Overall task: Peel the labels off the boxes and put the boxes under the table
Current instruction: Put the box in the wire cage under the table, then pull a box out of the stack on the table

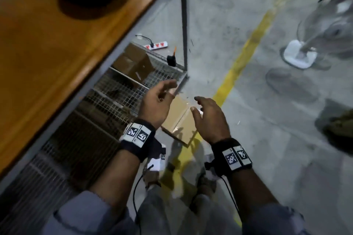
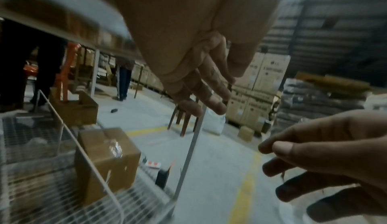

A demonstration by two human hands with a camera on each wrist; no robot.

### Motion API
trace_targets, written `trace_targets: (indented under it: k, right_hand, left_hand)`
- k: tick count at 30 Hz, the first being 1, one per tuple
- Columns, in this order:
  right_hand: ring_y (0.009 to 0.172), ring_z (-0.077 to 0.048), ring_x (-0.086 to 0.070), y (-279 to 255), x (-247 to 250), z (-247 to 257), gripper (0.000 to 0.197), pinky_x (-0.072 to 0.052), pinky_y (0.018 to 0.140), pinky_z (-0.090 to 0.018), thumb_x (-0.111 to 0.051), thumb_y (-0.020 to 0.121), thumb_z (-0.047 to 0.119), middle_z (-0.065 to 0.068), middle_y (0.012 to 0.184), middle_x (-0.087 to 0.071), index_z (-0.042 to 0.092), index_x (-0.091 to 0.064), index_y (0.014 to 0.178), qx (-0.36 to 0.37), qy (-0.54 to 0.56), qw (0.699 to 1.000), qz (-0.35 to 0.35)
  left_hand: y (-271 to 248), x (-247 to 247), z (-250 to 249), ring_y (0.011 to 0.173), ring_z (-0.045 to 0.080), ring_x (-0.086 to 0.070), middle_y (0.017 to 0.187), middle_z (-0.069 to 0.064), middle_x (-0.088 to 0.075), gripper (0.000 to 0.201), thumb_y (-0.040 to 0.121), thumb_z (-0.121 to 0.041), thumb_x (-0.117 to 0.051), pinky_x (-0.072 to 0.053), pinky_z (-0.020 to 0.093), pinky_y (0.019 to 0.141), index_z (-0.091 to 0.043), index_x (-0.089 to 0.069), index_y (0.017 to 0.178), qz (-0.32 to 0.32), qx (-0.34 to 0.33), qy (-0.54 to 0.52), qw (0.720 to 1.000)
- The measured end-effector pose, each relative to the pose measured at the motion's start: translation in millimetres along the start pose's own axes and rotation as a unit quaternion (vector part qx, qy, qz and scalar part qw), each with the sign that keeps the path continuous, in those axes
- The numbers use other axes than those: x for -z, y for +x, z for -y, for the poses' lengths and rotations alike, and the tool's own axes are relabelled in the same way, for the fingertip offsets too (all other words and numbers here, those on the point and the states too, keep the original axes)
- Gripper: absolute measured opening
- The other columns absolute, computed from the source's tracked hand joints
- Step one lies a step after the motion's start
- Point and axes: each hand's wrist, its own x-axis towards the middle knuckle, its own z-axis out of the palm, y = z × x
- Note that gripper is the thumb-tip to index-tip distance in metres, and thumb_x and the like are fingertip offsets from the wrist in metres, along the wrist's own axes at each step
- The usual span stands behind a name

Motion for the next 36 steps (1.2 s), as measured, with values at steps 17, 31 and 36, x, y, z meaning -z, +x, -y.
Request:
trace_targets:
  k: [17, 31, 36]
  right_hand:
    - [0.094, -0.014, -0.069, -155.7, 120.4, 350.3, 0.032, -0.06, 0.084, -0.041, -0.059, 0.104, 0.034, 0.0, 0.112, -0.075, 0.019, -0.069, 0.13, 0.31, 0.074, 0.947, -0.036]
    - [0.097, -0.005, -0.067, -259.3, 55.3, 512.7, 0.031, -0.06, 0.083, -0.038, -0.059, 0.104, 0.037, 0.009, 0.112, -0.074, 0.029, -0.065, 0.133, 0.424, 0.115, 0.898, 0.016]
    - [0.099, -0.005, -0.066, -259.9, 42.6, 552.8, 0.031, -0.059, 0.083, -0.038, -0.06, 0.104, 0.036, 0.008, 0.115, -0.073, 0.028, -0.064, 0.134, 0.457, 0.117, 0.881, 0.01]
  left_hand:
    - [-262.0, 277.3, -199.6, 0.092, 0.019, -0.072, 0.12, -0.002, -0.073, 0.025, 0.105, -0.01, -0.057, -0.052, 0.021, 0.074, -0.018, -0.067, 0.126, -0.355, -0.184, -0.063, 0.915]
    - [-417.6, 437.3, -198.6, 0.101, 0.016, -0.07, 0.121, -0.009, -0.07, 0.029, 0.101, -0.016, -0.061, -0.061, 0.037, 0.086, -0.029, -0.067, 0.126, -0.548, -0.194, -0.015, 0.814]
    - [-422.6, 472.9, -204.5, 0.097, 0.008, -0.065, 0.128, -0.009, -0.065, 0.034, 0.101, -0.016, -0.062, -0.057, 0.024, 0.078, -0.029, -0.063, 0.132, -0.571, -0.206, 0.026, 0.795]
